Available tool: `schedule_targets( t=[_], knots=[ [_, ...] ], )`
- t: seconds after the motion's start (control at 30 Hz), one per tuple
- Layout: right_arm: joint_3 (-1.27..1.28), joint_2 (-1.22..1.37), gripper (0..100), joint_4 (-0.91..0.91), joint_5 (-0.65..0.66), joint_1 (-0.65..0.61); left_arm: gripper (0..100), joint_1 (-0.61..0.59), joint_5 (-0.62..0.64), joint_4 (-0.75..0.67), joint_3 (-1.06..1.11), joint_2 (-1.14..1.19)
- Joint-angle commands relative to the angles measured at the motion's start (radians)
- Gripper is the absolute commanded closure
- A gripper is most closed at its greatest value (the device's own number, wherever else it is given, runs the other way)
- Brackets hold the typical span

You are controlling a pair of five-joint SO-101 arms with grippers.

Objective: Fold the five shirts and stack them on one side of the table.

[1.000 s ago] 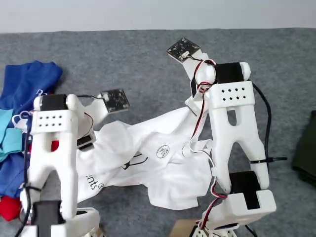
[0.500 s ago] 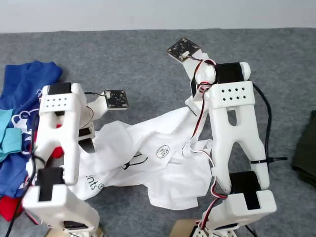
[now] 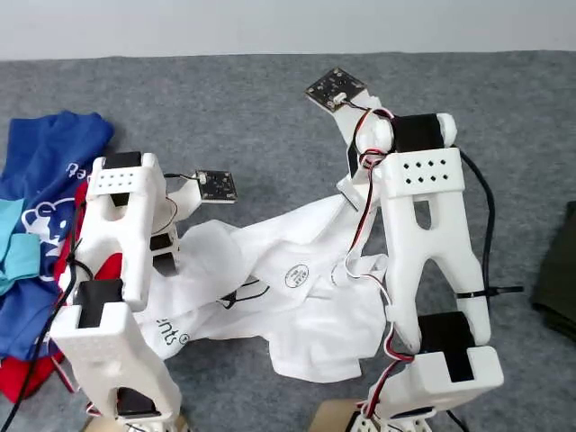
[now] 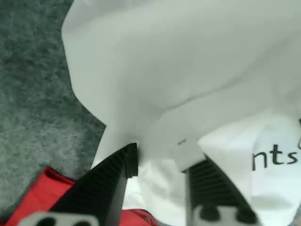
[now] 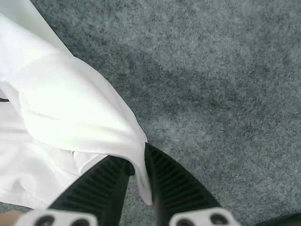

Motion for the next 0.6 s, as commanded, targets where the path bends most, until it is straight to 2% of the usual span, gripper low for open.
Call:
schedule_targets(
  t=[0.0, 0.07, 0.23, 0.47, 0.57],
  knots=[
    [-0.052, -0.051, 99.1, 0.01, -0.011, 0.013, 95, 0.018, -0.012, 0.011, -0.041, -0.011],
    [-0.054, -0.051, 99.1, 0.01, -0.009, 0.013, 99, 0.029, -0.021, 0.049, -0.07, -0.012],
    [-0.057, -0.084, 99.1, 0.012, -0.006, 0.015, 100, 0.026, -0.034, 0.233, -0.268, -0.012],
    [-0.057, -0.226, 99.1, 0.004, -0.003, 0.035, 100, 0.002, 0.015, 0.229, -0.374, -0.224],
    [-0.057, -0.285, 99.1, 0.001, -0.003, 0.081, 100, 0.002, 0.094, 0.227, -0.374, -0.358]
  ],
)
